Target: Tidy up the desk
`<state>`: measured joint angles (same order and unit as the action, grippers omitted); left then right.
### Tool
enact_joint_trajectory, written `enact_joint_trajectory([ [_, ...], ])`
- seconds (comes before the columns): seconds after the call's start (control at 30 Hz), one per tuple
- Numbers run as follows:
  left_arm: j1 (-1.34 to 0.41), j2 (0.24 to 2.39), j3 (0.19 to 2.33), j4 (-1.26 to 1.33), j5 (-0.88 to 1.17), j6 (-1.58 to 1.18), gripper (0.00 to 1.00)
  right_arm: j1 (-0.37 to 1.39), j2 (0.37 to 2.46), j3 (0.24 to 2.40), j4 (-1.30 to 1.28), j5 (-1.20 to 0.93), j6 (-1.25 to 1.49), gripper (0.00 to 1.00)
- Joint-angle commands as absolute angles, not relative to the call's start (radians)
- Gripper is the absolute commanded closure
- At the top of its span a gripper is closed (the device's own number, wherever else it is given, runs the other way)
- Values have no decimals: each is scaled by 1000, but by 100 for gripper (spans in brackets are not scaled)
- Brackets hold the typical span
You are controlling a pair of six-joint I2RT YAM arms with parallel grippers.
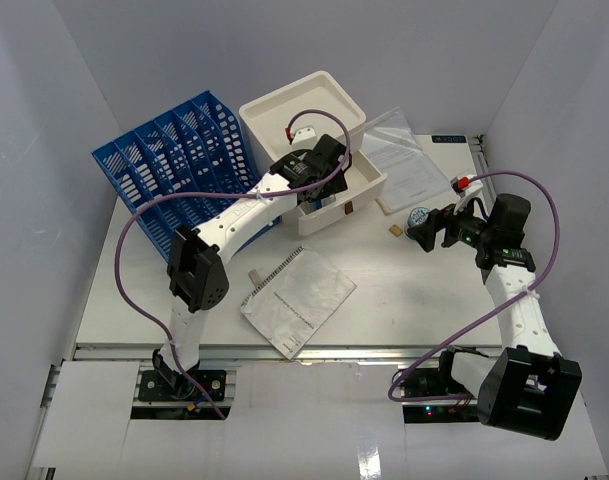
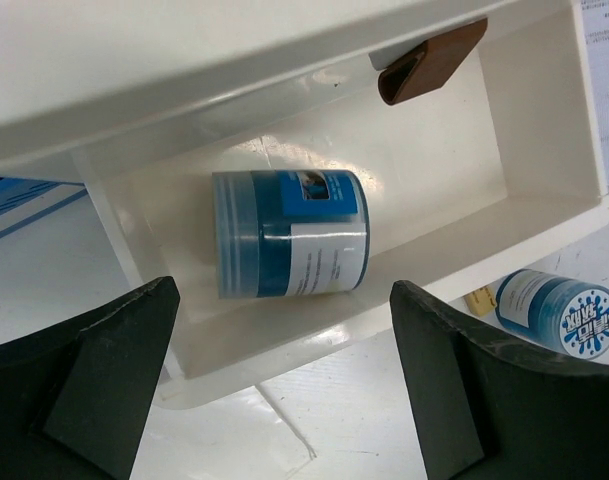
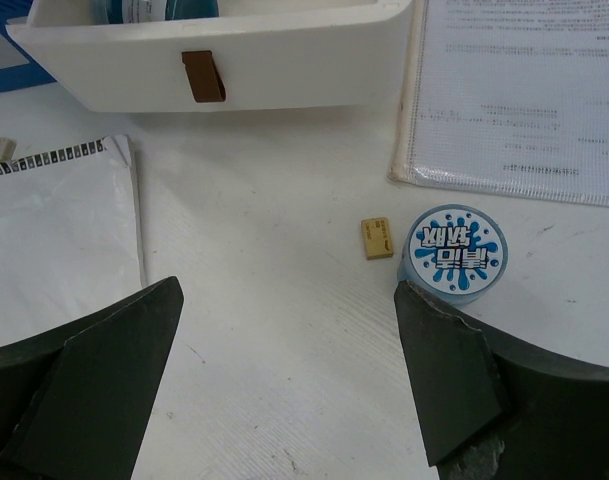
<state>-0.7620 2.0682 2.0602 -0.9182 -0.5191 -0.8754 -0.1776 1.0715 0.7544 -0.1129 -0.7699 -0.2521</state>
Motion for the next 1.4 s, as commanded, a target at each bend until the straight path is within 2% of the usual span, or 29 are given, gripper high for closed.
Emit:
enact_joint_trajectory([
  [0.0,-764,1974,2070,-904,-511,-869,2,-184,1083,755,-121,-775,-274,7],
  [0.1,-763,1938,2057,-878,-480,-842,2,-183,1090,755,-120,-715,-268,7],
  [0.23,-764,1784,1898,-736,-401,-731,2,-168,1098,762,-119,-597,-240,6],
  [0.37,-764,1469,1518,-447,-185,-494,2,-127,1100,754,-73,-370,-184,7],
  [0.5,-761,1129,1144,-220,-25,-422,2,-43,1143,748,-40,-191,-173,8],
  [0.67,-756,759,853,-238,-61,-458,2,123,1298,799,-18,94,-195,10],
  [0.87,-756,516,689,-354,-50,-562,2,130,1489,940,-37,205,-229,10],
  [1.1,-755,363,567,-401,-56,-623,2,132,1532,967,-15,219,-284,10],
  [1.37,-756,429,502,-296,43,-667,2,130,1661,1049,-38,147,-256,9],
])
